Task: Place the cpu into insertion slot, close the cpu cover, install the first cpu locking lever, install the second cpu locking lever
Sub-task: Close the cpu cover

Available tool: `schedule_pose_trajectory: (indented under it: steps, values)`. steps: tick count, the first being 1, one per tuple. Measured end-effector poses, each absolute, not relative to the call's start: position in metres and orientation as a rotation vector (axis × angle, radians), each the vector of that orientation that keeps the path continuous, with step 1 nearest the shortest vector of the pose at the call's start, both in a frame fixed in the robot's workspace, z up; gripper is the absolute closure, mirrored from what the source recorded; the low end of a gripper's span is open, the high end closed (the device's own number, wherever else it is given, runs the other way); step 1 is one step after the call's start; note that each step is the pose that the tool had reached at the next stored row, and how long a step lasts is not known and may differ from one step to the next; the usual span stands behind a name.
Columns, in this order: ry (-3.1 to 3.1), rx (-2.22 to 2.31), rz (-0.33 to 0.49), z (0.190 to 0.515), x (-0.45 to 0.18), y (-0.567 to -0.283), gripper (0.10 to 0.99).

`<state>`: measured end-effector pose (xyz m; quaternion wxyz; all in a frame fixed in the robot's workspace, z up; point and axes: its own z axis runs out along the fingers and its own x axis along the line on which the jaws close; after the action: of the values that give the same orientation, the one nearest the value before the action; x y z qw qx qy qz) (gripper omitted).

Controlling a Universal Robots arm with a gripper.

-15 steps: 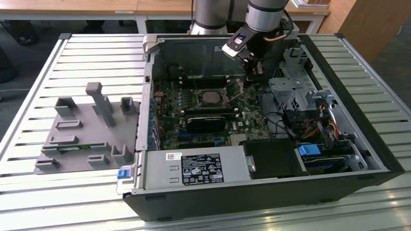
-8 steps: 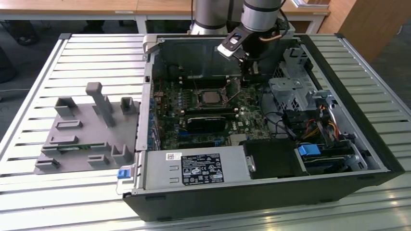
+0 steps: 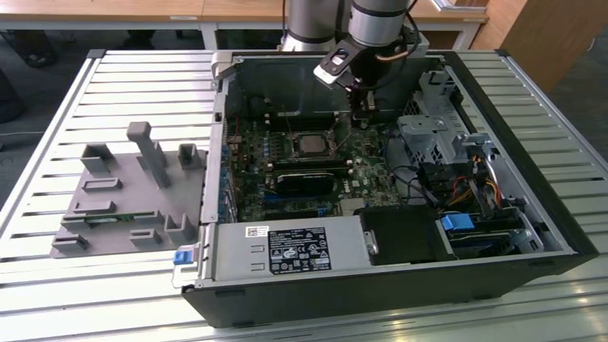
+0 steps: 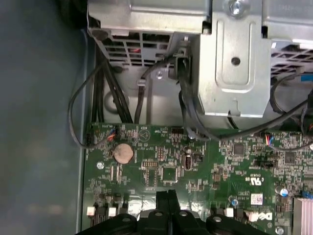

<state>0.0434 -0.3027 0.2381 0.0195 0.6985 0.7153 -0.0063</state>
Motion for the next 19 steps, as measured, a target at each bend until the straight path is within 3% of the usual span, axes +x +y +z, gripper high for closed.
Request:
schedule_pose_trajectory:
  steps: [19]
  values:
    - [2.220,2.167,-0.020,0.236,-0.004,-0.303,0.980]
